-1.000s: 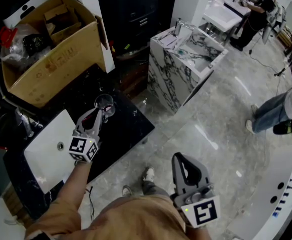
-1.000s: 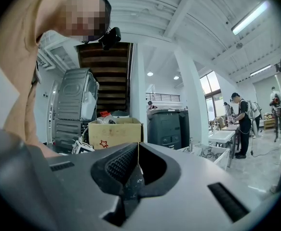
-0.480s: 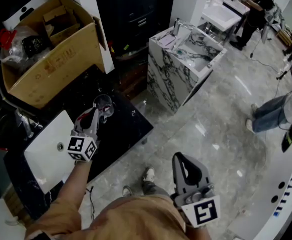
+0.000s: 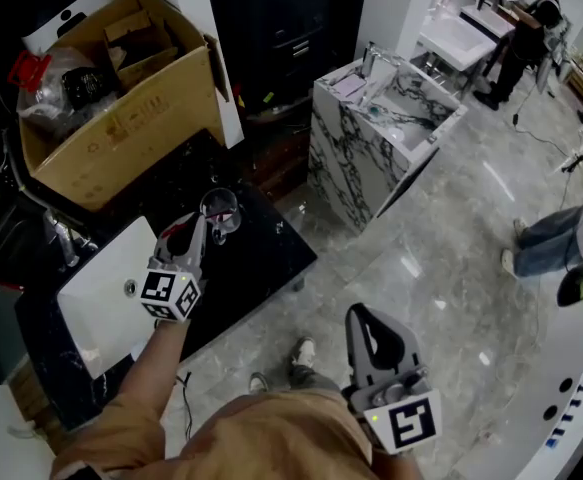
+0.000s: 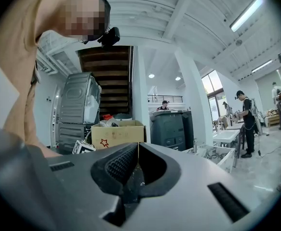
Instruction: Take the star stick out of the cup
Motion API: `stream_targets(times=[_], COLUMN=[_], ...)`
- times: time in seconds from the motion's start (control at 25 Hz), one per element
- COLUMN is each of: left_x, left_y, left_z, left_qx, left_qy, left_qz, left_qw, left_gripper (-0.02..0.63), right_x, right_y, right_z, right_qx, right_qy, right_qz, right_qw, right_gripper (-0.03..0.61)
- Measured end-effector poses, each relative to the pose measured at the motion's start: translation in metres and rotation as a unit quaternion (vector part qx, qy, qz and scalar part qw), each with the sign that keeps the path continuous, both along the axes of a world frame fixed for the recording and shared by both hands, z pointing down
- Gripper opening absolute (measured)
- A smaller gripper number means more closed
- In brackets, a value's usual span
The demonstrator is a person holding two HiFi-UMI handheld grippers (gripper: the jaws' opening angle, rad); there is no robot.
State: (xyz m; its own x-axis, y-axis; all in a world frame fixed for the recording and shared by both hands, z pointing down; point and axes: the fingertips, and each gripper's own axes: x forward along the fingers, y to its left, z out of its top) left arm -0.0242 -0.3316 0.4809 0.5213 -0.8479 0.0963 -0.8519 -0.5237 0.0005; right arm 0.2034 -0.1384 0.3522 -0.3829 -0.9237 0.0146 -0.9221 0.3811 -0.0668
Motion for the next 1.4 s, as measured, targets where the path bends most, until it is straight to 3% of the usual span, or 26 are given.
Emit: stream_targets(times=[1.4], left_x=[-0.01], left_y=[0.039], left_z=[-0.061], left_qx=[0.041], left_qy=[-0.011], left_qz=[0.006], left_qw=[0.9991], left_gripper=[0.012], right_x=[-0.034], right_y=[-0.003], right_z=[-0.021], right_qx=[0.041], right_qy=[-0.027], right_qz=[-0.07], right_qw=[0.996], right_gripper=[0.003])
